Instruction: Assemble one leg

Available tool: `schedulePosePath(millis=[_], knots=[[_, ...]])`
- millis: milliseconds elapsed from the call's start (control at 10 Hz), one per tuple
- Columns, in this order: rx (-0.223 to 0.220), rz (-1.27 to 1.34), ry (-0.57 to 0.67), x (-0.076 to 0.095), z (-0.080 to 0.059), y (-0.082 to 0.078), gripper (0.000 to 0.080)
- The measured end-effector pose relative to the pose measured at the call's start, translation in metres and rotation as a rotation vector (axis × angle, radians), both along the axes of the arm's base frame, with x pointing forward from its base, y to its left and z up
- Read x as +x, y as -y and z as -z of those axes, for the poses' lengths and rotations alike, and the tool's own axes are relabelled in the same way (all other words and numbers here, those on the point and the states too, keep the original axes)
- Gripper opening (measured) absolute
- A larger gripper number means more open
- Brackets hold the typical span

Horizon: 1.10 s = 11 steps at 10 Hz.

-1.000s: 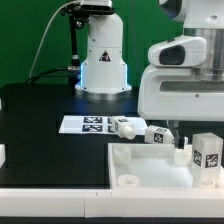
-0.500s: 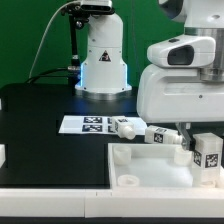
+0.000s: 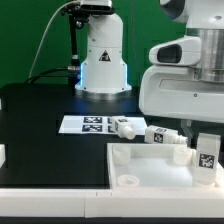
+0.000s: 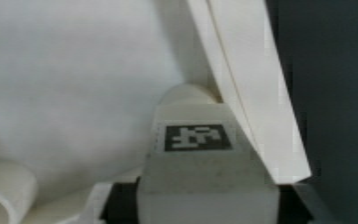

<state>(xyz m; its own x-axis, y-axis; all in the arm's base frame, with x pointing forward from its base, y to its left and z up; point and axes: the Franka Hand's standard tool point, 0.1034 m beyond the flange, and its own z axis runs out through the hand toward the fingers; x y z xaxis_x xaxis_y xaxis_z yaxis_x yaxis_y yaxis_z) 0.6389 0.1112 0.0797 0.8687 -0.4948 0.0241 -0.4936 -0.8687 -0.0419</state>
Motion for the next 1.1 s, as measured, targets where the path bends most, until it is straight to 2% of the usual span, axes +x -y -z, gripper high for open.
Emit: schedulePosePath(millis=[400,600,800,900,1000,1100], knots=[[0.055,0.669,0.000,0.0004,0.0008,-0.0038,0.0287],[0.093,0.916,-0.009,0.0012,0.0001,-0.0031,0.0287],[0.102,0.951,-0.015,0.0011,0.0003,-0.0025,0.0287],[0.101,0.916,-0.013,0.0011,0.0003,-0.0027,0.0374],[0.101,0.913,-0.013,0.0010,0.0003,-0.0031,0.0510],[0.086,0.701,-0.002,0.0006,0.0015,-0.0038,0.0510]])
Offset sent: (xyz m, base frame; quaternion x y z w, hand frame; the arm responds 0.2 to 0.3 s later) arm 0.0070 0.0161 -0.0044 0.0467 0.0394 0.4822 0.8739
